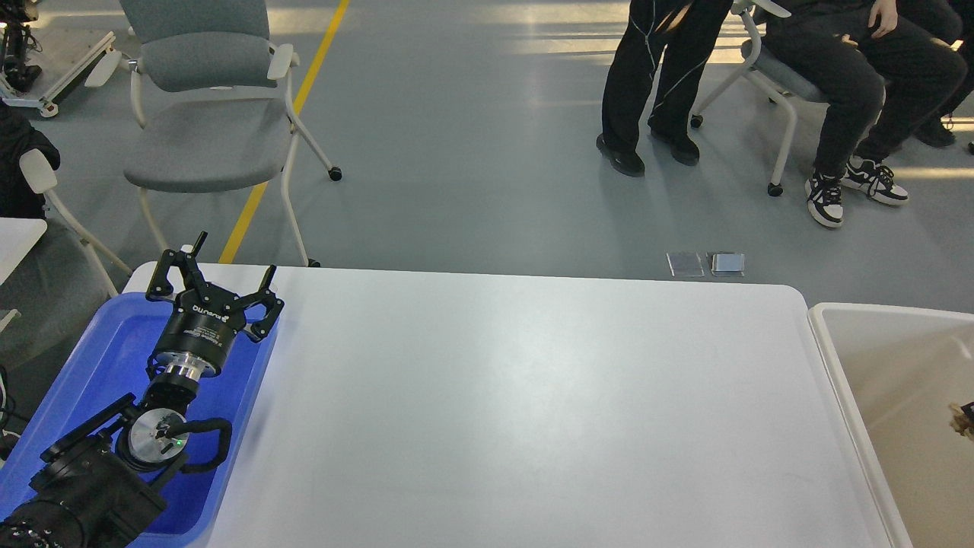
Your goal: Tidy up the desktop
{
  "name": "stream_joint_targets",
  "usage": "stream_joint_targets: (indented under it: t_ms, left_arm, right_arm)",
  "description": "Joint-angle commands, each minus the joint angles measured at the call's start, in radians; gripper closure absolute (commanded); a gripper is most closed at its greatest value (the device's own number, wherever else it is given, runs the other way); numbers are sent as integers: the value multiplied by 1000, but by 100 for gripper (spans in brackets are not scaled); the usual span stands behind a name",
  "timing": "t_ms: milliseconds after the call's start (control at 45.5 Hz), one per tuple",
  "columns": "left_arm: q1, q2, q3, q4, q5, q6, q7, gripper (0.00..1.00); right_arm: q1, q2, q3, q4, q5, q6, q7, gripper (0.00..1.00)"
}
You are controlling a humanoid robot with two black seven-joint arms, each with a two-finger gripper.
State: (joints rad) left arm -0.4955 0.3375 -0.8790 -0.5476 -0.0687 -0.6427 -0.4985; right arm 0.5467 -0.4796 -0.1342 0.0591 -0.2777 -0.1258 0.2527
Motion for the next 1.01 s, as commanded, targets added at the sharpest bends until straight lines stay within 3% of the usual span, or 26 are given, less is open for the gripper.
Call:
stream_joint_targets:
  t_ms: [0,439,527,571,615,725,988]
  left_arm:
    - [0,0,0,0,0,0,0,0]
    - [0,0,0,0,0,0,0,0]
    - [0,0,0,0,0,0,0,0]
    - [0,0,0,0,0,0,0,0]
    - [0,0,0,0,0,0,0,0]
    - [0,0,0,0,0,0,0,0]
    - [0,0,0,0,0,0,0,0]
  right_arm:
    - [-8,44,4,-42,66,-6,-13,100]
    - [-8,44,22,-45,72,-21,-12,100]
    - [-8,44,21,-45,72,-26,-10,62]
    - [-8,44,21,-45,72,-32,-10,35]
    - [-8,44,21,-45,72,-46,-10,21]
    - [-7,44,22,-45,74,-84,-10,2]
    - [47,42,16,-50,72,-92,-10,0]
